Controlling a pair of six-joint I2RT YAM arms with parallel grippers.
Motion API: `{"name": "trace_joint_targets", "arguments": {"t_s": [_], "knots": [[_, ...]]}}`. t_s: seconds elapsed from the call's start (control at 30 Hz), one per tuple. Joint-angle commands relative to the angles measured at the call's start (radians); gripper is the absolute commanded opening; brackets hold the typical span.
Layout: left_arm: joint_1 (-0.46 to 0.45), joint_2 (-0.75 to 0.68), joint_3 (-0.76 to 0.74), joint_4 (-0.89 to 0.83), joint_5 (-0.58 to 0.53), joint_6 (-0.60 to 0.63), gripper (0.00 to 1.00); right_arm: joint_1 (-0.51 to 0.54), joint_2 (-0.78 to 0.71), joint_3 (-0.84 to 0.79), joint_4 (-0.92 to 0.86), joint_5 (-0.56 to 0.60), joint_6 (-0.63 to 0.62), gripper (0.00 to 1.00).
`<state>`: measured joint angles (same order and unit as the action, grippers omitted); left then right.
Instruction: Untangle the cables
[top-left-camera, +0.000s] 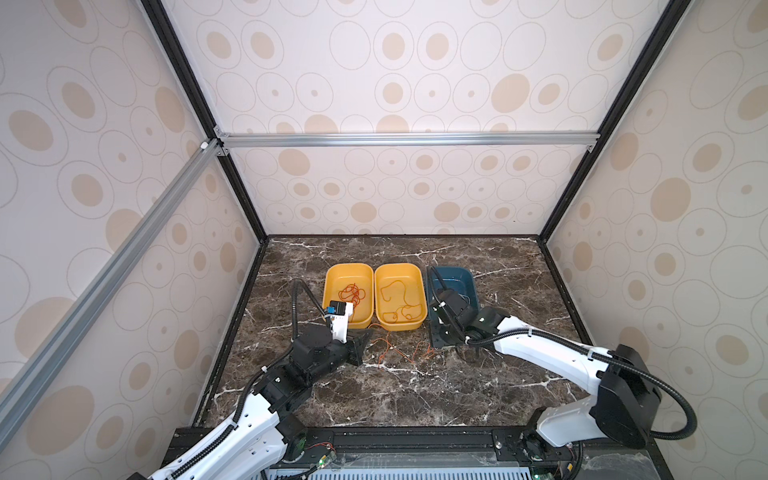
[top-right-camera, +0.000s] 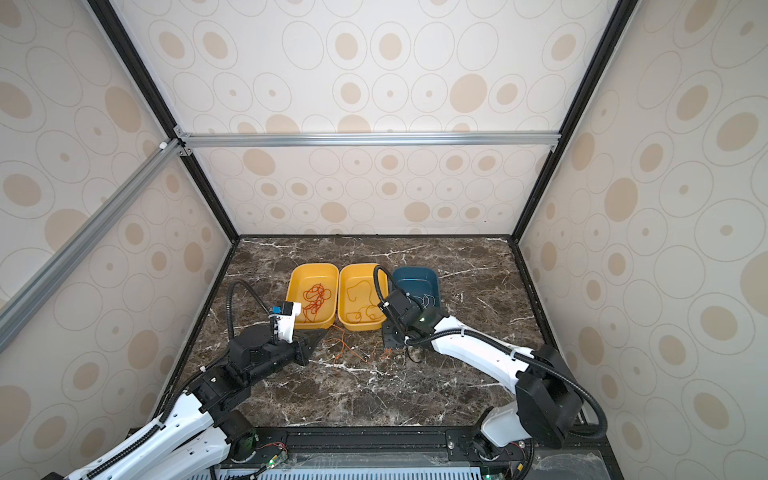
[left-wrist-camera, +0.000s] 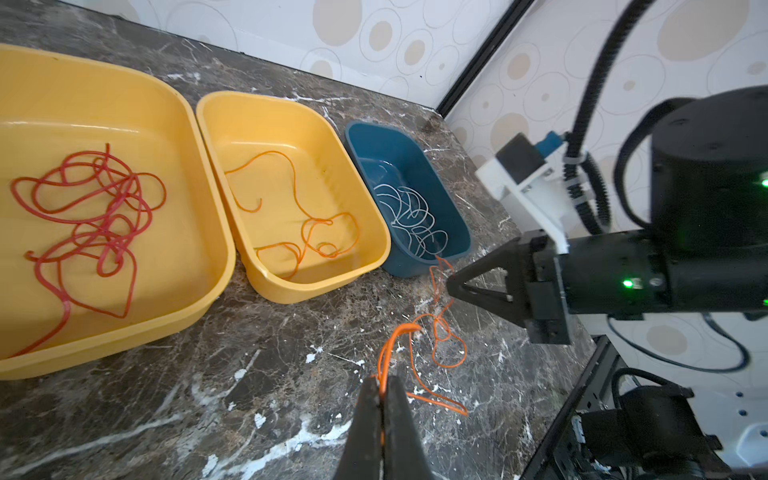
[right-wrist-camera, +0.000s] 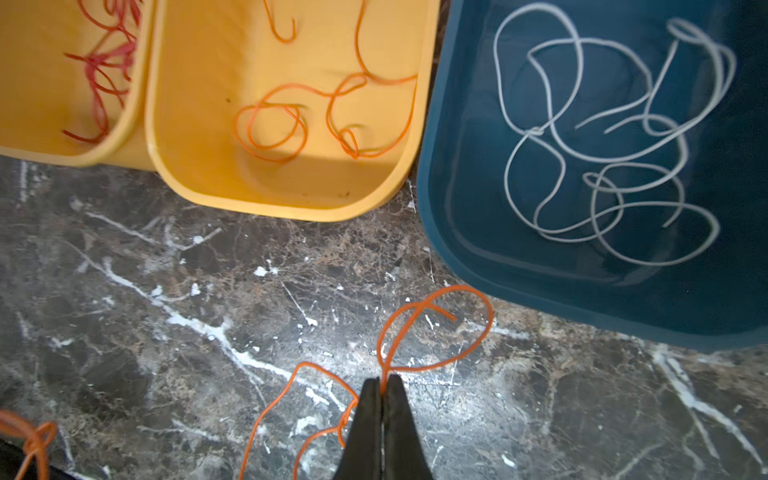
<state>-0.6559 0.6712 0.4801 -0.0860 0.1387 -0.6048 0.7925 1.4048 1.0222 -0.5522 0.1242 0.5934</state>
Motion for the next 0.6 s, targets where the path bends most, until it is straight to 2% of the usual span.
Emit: {"name": "trace_joint_targets", "arguments": {"t_s": [0.0,0.1,0.2,0.37,0.57], "knots": [[0.011,0.002,0.054,0.017,-0.063,0.028,0.00,-0.001,-0.042,0.054,-0.058,0.047,-0.056,0.00],[0.018,0.047,0.075,0.048,-0.059,0.040,0.00,-0.013,-0.061,0.077,-0.019,0.036,-0.094,0.00],[0.025,0.126,0.096,0.093,-0.039,0.047,0.00,-0.047,-0.047,0.111,0.023,-0.031,-0.124,0.00],[0.054,0.272,0.150,0.172,-0.018,0.057,0.00,-0.088,0.016,0.191,0.113,-0.136,-0.161,0.00],[0.109,0.453,0.241,0.262,0.050,0.072,0.00,-0.100,0.109,0.302,0.184,-0.188,-0.246,0.00]]}}
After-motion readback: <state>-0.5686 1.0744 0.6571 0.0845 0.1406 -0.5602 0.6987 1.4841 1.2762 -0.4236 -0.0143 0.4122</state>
